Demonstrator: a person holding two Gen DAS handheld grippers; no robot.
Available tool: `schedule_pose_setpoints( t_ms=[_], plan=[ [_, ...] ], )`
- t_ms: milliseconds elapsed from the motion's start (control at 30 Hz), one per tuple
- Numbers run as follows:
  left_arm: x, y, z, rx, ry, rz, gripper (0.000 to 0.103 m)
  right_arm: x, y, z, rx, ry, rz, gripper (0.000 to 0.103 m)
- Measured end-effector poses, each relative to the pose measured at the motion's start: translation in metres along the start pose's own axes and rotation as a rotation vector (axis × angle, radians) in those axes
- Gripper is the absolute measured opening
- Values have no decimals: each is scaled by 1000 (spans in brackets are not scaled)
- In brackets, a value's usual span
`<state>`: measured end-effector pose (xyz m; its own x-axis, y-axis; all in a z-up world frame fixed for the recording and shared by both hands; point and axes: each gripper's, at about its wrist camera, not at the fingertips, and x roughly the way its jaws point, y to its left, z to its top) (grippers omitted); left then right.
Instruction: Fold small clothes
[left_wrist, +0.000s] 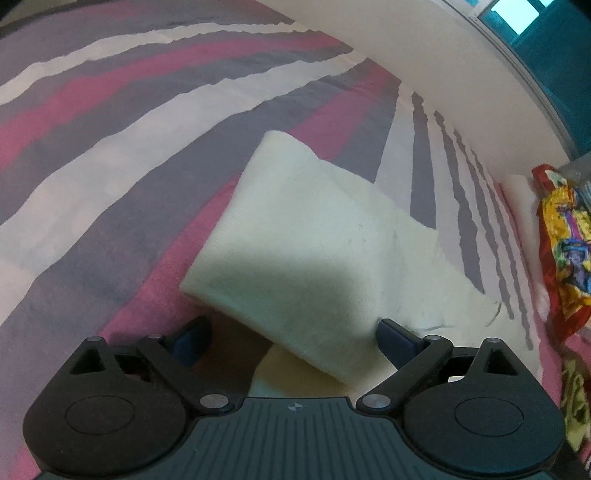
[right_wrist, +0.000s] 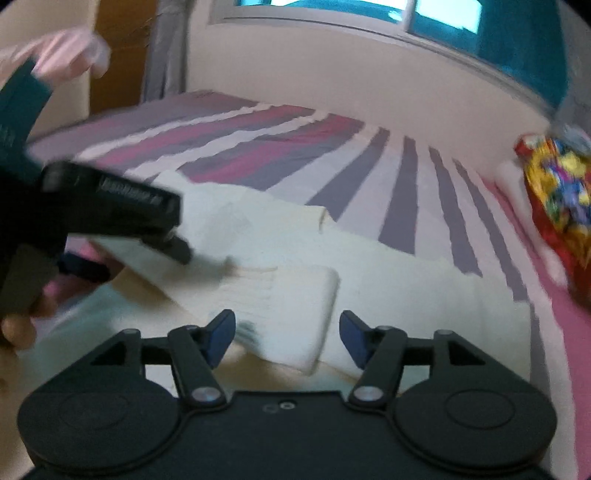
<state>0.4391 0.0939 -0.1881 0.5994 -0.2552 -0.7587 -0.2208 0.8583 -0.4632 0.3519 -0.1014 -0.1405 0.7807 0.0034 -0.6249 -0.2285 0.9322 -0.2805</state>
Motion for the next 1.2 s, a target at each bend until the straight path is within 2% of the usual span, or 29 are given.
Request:
schedule_pose_setpoints(
  t_ms=[67, 133, 200, 333, 433, 567, 667, 733, 833, 967, 1033, 1067, 1200],
  plan=[
    [0, 5, 3, -24, 10, -19, 95, 4, 10, -3, -68, -3, -12, 60],
    [1, 8, 5, -42, 19, -30, 95, 6, 15, -6, -99, 12, 21, 58],
    [2, 9, 6, -51, 25, -35, 95, 5, 18, -6, -72, 13, 73, 58],
    [3, 12, 6, -73, 28, -43, 95, 14, 30, 2, -71, 37, 107, 58],
    [5, 11, 7, -58, 30, -40, 95, 22, 25, 1, -32, 81, 100, 21],
    [5, 10, 7, -49, 27, -41, 95, 13, -13, -2, 158, 97, 159, 9],
    [3, 11, 7, -59, 20, -48, 95, 5, -43, -6, 321, 70, 133, 8],
    [-3, 11, 6, -64, 9, -54, 95, -3, -69, -6, 449, 20, 75, 8],
    [-12, 4, 5, -33, -3, -70, 95, -9, -109, -5, 550, -28, -20, 8],
    [-22, -9, 5, 0, -26, -104, 95, -7, -149, -17, 617, -2, -97, 8],
    [-17, -16, 5, 20, -9, -93, 95, 0, -161, -29, 650, 57, -84, 8],
    [-14, -17, 4, 18, -1, -84, 95, 3, -166, -36, 678, 78, -70, 8],
    [-13, -10, 0, -32, 4, -86, 95, -2, -178, -53, 737, 85, -123, 8]
  ],
)
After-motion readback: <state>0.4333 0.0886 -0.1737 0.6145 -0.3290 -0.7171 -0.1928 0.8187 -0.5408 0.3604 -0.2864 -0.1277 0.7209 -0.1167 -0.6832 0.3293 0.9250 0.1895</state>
